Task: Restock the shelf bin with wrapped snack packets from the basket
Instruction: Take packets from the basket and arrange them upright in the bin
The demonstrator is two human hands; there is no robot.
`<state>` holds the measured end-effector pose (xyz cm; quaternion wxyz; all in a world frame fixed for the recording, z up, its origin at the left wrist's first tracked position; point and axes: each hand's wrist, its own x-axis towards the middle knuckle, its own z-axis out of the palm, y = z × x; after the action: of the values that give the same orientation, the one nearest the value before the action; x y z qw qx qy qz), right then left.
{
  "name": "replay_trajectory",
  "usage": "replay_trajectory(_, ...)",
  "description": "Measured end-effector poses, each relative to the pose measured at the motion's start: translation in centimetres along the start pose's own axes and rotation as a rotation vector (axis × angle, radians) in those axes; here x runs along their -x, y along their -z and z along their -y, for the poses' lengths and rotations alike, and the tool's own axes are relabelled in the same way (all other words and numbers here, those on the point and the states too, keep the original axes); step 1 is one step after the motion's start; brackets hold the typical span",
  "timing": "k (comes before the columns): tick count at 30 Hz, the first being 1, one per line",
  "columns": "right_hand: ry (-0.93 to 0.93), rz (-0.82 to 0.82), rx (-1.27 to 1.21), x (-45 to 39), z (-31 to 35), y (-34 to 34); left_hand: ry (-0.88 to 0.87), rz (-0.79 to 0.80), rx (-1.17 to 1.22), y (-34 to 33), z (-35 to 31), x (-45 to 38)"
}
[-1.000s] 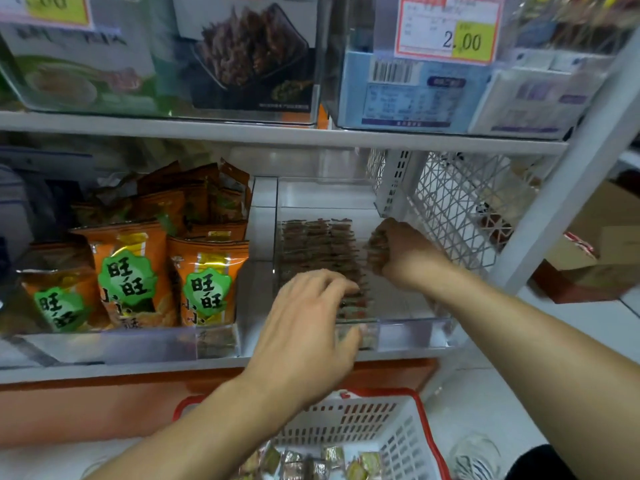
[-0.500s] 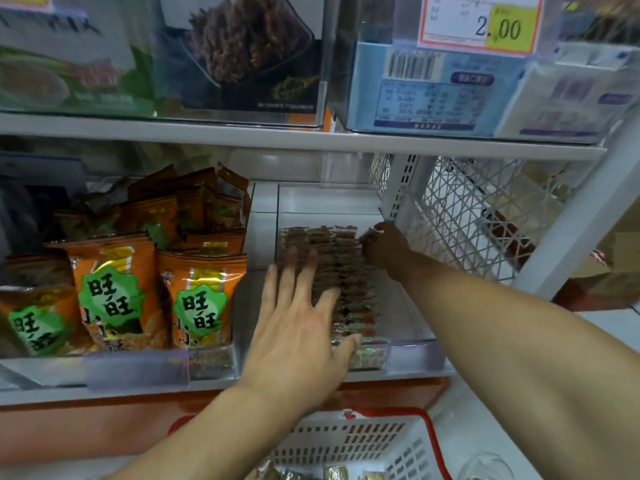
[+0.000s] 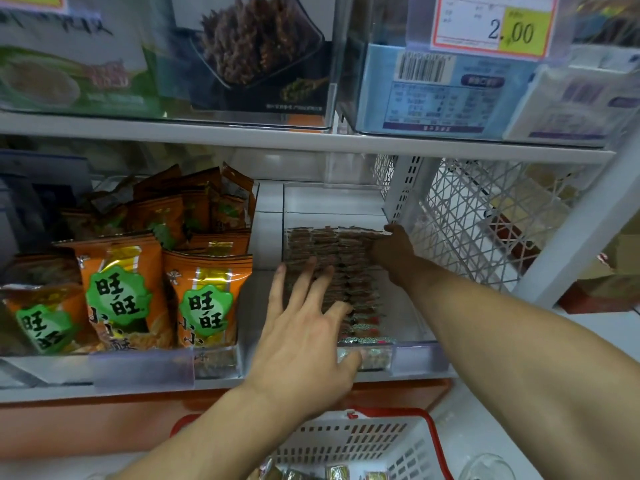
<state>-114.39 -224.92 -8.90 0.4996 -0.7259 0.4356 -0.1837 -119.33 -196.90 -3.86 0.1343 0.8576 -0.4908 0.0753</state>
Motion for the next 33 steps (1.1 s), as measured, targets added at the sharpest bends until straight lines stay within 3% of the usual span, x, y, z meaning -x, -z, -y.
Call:
replay_trajectory(5, -0.059, -0.01, 0.194, 1.5, 1.2, 0.4, 0.008, 0.036, 0.015, 0.5, 0.2, 0.0)
replay_trajectory(8, 0.038, 0.034, 0.164, 4.7, 3.0, 1.4, 0.007, -0.011, 0.095, 1.1, -0.3, 0.9)
replay_trajectory(10, 0.24, -0.051, 0.111, 8.0, 4.6, 1.9, -0.044, -0.057, 0.154, 1.7, -0.9, 2.1)
replay_trajectory(14, 0.868, -0.368, -0.213, 17.3, 5.3, 1.6, -0.149, -0.082, 0.269, 1.4, -1.4, 5.4)
replay_trajectory(17, 1.021, -0.382, -0.288, 23.3, 0.5, -0.5, -0.126, 0.19, 0.275, -1.0, -1.1, 8.1)
replay_trajectory(20, 0.748, -0.137, -0.104, 27.2, -8.7, -4.1, -0.003, 0.628, 0.161, -5.4, 0.2, 10.9)
replay_trajectory(23, 0.128, 0.41, 0.361, 29.4, -20.3, -6.5, 0.099, 0.977, 0.05, -10.2, 2.7, 14.3)
replay_trajectory(25, -0.089, 0.694, 0.66, 30.3, -27.1, -6.6, 0.179, 1.094, 0.036, -12.8, 4.8, 16.5)
replay_trajectory(29, -0.136, 0.869, 0.864, 31.0, -32.5, -6.8, 0.343, 1.12, 0.064, -17.0, 8.5, 20.5)
replay_trajectory(31, -0.071, 0.909, 0.883, 31.0, -33.3, -7.8, 0.297, 1.057, 0.019, -18.8, 9.3, 22.1)
replay_trajectory(33, -0.017, 0.941, 0.832, 31.1, -33.8, -9.1, 0.146, 1.034, -0.032, -20.7, 9.2, 23.4)
